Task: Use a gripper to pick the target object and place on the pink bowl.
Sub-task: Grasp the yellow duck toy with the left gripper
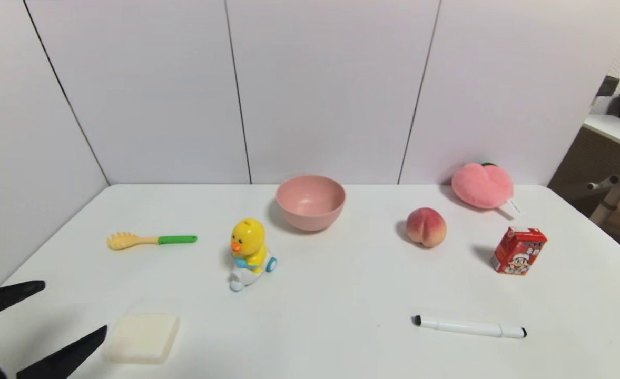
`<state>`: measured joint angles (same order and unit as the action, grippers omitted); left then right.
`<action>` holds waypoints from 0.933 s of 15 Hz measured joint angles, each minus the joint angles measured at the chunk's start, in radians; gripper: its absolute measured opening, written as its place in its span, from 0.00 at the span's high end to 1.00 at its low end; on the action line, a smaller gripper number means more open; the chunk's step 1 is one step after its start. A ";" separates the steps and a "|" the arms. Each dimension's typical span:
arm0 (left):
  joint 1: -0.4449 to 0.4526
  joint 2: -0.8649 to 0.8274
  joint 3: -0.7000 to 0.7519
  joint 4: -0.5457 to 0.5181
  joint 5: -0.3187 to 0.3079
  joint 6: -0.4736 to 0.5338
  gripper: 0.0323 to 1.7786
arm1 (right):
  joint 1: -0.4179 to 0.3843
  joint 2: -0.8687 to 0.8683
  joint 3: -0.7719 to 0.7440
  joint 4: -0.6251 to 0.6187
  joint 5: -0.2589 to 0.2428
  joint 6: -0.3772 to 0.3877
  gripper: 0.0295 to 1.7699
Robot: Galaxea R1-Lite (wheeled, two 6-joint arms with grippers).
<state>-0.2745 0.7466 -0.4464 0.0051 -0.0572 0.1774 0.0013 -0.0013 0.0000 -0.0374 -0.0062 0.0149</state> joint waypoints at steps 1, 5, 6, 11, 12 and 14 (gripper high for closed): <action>-0.030 0.057 -0.013 -0.028 -0.001 0.012 0.05 | 0.000 0.000 0.000 0.000 0.000 0.000 0.03; -0.143 0.240 0.029 -0.264 -0.001 0.027 0.05 | 0.000 0.000 0.000 0.000 0.000 0.000 0.03; -0.157 0.275 0.045 -0.325 -0.001 0.029 0.05 | 0.000 0.000 0.000 0.000 0.000 0.000 0.03; -0.192 0.429 -0.062 -0.353 -0.002 0.037 0.05 | 0.000 0.000 0.000 0.000 0.000 0.000 0.03; -0.195 0.452 -0.130 -0.304 -0.002 0.047 0.05 | 0.000 0.000 0.000 0.000 0.000 0.000 0.03; -0.197 0.496 -0.288 -0.176 -0.002 0.070 0.05 | 0.000 0.000 0.000 0.000 0.000 0.000 0.03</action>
<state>-0.4719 1.2430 -0.7340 -0.1711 -0.0591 0.2477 0.0013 -0.0013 0.0000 -0.0374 -0.0057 0.0153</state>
